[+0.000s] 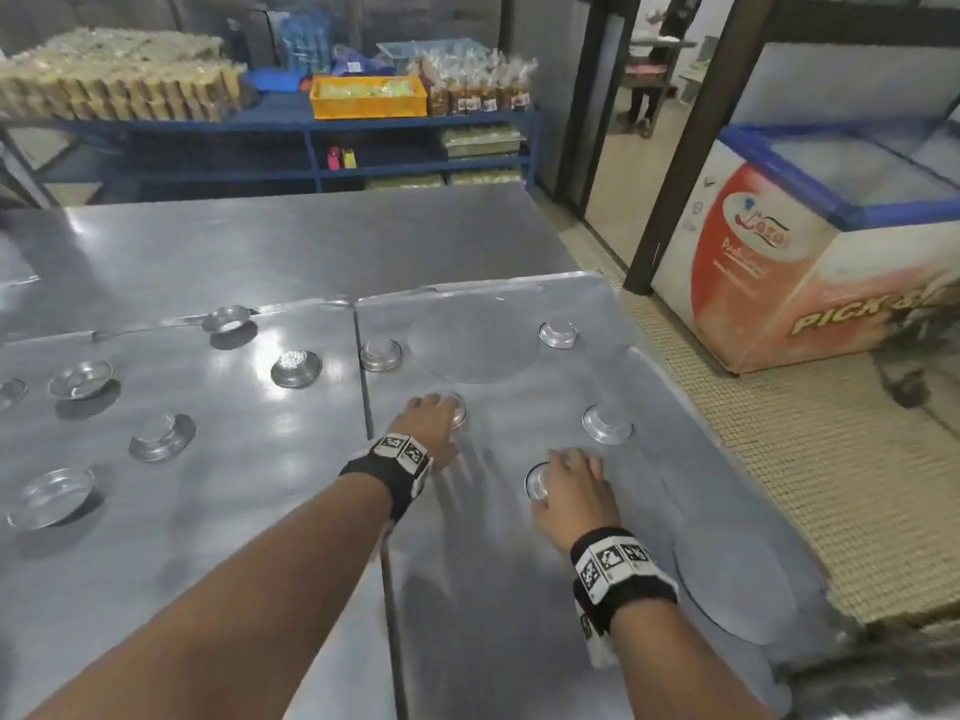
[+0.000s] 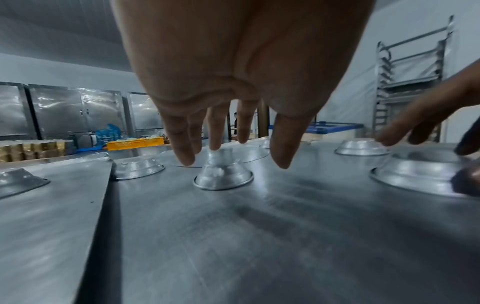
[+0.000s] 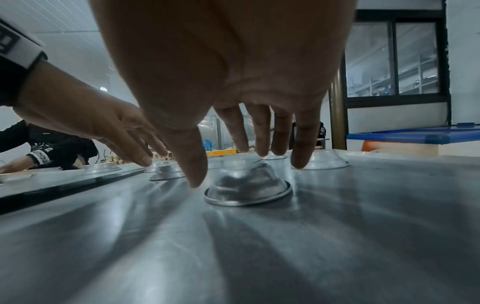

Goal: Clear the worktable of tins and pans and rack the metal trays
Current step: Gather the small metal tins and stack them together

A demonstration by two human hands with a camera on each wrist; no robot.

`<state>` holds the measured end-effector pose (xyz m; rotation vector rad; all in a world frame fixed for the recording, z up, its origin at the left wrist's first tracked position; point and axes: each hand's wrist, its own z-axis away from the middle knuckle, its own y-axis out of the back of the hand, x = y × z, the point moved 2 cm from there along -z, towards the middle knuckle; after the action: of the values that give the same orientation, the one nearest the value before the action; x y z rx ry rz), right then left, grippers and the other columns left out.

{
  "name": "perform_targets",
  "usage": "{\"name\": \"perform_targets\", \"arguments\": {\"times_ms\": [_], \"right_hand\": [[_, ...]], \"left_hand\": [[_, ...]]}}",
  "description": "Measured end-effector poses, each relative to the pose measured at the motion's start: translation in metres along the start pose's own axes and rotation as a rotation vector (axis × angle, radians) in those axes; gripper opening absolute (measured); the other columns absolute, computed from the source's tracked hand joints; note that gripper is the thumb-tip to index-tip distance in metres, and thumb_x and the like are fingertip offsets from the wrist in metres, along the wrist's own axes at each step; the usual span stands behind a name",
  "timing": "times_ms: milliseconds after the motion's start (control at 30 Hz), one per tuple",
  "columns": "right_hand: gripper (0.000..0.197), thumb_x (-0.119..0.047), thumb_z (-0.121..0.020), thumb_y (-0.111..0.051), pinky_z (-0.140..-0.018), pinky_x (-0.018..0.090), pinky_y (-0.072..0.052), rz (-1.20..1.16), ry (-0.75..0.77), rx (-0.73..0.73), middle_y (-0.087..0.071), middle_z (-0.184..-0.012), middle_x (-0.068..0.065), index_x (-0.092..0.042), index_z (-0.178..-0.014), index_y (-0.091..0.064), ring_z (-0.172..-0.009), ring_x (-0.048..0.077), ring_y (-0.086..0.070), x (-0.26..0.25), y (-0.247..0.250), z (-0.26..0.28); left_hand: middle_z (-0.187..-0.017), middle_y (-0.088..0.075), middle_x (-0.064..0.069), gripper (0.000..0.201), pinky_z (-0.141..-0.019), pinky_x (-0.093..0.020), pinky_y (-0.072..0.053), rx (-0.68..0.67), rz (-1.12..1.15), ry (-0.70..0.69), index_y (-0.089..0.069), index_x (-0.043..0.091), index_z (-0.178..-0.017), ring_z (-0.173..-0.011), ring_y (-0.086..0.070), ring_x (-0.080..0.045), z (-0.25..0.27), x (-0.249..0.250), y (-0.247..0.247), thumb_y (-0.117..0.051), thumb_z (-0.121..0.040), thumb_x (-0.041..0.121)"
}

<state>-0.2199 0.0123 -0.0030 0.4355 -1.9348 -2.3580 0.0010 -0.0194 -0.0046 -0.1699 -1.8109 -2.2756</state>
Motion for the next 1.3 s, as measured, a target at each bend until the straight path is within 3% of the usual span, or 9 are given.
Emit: {"name": "perform_targets", "arguments": {"times_ms": [200, 333, 500, 667, 800, 933, 1133, 1300], "right_hand": [[0.051, -0.044, -0.083, -0.061, -0.094, 0.038, -0.043, 0.007, -0.039, -0.043, -0.047, -0.133, 0.001, -0.017, -0.126, -0.054, -0.123, 0.026, -0.041, 0.013, -0.005, -0.022], [0.049, -0.048, -0.078, -0.066, -0.091, 0.036, -0.045, -0.02, -0.044, -0.035, -0.051, -0.126, -0.001, -0.019, -0.117, -0.062, -0.117, 0.025, -0.044, 0.019, -0.008, -0.027], [0.054, -0.05, -0.083, -0.067, -0.092, 0.036, -0.043, -0.003, -0.053, 0.001, -0.048, -0.132, 0.001, -0.015, -0.123, -0.057, -0.119, 0.025, -0.043, 0.017, -0.015, -0.025], [0.059, -0.047, -0.085, -0.069, -0.096, 0.039, -0.043, -0.031, -0.063, 0.013, -0.042, -0.14, 0.006, -0.01, -0.128, -0.052, -0.124, 0.028, -0.043, 0.013, -0.018, -0.022], [0.06, -0.05, -0.084, -0.067, -0.094, 0.039, -0.043, -0.011, -0.09, 0.025, -0.047, -0.132, 0.007, -0.009, -0.124, -0.05, -0.121, 0.029, -0.044, 0.01, -0.018, -0.021], [0.056, -0.048, -0.084, -0.067, -0.092, 0.04, -0.044, -0.014, -0.131, 0.016, -0.053, -0.125, 0.01, -0.011, -0.12, -0.046, -0.118, 0.032, -0.047, 0.004, -0.018, -0.019], [0.064, -0.045, -0.072, -0.074, -0.096, 0.041, -0.043, -0.172, -0.263, -0.043, -0.05, -0.127, 0.012, -0.016, -0.122, -0.045, -0.119, 0.034, -0.045, 0.008, -0.017, -0.024], [0.079, -0.052, -0.058, -0.077, -0.096, 0.04, -0.045, -0.208, -0.337, -0.105, -0.05, -0.125, 0.01, -0.017, -0.122, -0.045, -0.119, 0.033, -0.045, 0.011, -0.014, -0.027]], "left_hand": [[-0.151, -0.032, -0.008, 0.067, -0.105, -0.05, -0.042, -0.024, 0.02, 0.164, -0.028, 0.022, -0.15, -0.135, -0.035, -0.036, -0.038, -0.005, -0.007, -0.058, -0.09, 0.026], [-0.138, -0.044, -0.008, 0.066, -0.1, -0.049, -0.047, -0.082, -0.017, 0.182, -0.04, 0.017, -0.138, -0.126, -0.043, -0.034, -0.055, -0.006, -0.008, -0.07, -0.083, 0.037], [-0.122, -0.053, -0.011, 0.059, -0.097, -0.042, -0.05, -0.079, -0.085, 0.172, -0.055, 0.013, -0.124, -0.116, -0.054, -0.034, -0.067, -0.001, 0.001, -0.075, -0.076, 0.04], [-0.118, -0.062, -0.014, 0.046, -0.086, -0.036, -0.053, -0.032, -0.214, 0.093, -0.061, 0.007, -0.12, -0.109, -0.063, -0.035, -0.064, 0.013, 0.007, -0.067, -0.082, 0.033], [-0.109, -0.065, -0.009, 0.038, -0.075, -0.034, -0.052, -0.024, -0.364, 0.006, -0.064, 0.008, -0.109, -0.1, -0.067, -0.031, -0.052, 0.028, 0.008, -0.072, -0.082, 0.033], [-0.112, -0.065, -0.009, 0.029, -0.078, -0.035, -0.053, -0.015, -0.445, -0.037, -0.063, 0.011, -0.114, -0.103, -0.066, -0.029, -0.041, 0.031, 0.007, -0.065, -0.087, 0.022], [-0.123, -0.054, -0.014, 0.046, -0.085, -0.039, -0.05, -0.038, -0.242, 0.05, -0.055, 0.01, -0.128, -0.114, -0.058, -0.036, -0.033, 0.011, -0.006, -0.061, -0.09, 0.035], [-0.123, -0.058, -0.014, 0.046, -0.084, -0.037, -0.049, -0.039, -0.244, 0.0, -0.053, 0.01, -0.126, -0.113, -0.06, -0.036, -0.031, 0.008, -0.009, -0.061, -0.092, 0.039]]}}
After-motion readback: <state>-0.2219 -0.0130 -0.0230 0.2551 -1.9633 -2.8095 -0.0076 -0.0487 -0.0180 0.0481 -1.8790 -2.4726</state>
